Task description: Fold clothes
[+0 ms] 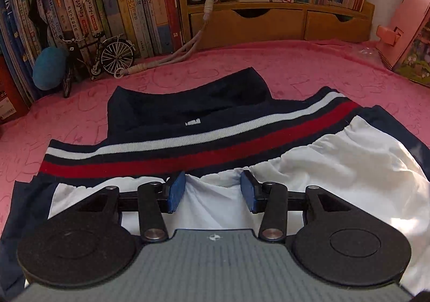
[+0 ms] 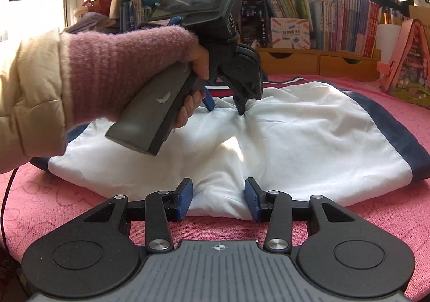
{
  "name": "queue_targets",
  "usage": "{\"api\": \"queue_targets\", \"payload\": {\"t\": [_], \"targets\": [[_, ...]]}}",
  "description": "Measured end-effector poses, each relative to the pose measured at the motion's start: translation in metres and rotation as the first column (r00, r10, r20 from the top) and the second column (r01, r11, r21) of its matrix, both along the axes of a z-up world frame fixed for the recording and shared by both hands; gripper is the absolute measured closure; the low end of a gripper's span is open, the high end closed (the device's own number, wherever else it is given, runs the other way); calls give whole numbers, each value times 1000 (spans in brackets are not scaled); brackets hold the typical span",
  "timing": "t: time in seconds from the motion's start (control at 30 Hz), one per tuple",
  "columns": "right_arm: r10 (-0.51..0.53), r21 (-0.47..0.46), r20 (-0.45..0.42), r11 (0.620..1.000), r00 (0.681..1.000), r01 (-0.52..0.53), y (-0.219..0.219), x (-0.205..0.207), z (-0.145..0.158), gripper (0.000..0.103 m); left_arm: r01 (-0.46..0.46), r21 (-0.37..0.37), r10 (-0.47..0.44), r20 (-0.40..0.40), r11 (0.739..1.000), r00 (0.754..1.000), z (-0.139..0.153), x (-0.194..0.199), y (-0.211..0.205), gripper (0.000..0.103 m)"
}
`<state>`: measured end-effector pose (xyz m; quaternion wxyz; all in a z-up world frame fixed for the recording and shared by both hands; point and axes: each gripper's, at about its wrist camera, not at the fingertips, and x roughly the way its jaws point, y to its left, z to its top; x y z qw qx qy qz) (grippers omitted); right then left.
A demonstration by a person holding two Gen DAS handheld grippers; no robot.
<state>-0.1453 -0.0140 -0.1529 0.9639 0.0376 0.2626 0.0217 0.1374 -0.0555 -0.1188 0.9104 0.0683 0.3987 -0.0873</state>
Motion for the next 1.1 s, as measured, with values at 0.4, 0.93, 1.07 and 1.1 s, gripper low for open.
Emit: {"api": "queue_targets", "payload": {"t": [0.4,0.93,1.07,1.1], "targets": [[-68,210,132,977,989,39,-92,-35,16,62,-4,-71,21,245,997,969,42,-132,16,61],[-359,344,-35,872,933,349,-189,-40,0,59,-124,-116,143,173,985,975,-15,-232,-10,64],[-349,385,-46,858,936,339,-193,-32,-2,58,-135,-101,153,188,986,970,-17,-240,-21,64],[-345,397,-49,854,937,336,-195,-29,-2,57,-141,-99,158,192,985,969,-17,-241,-23,64]]}}
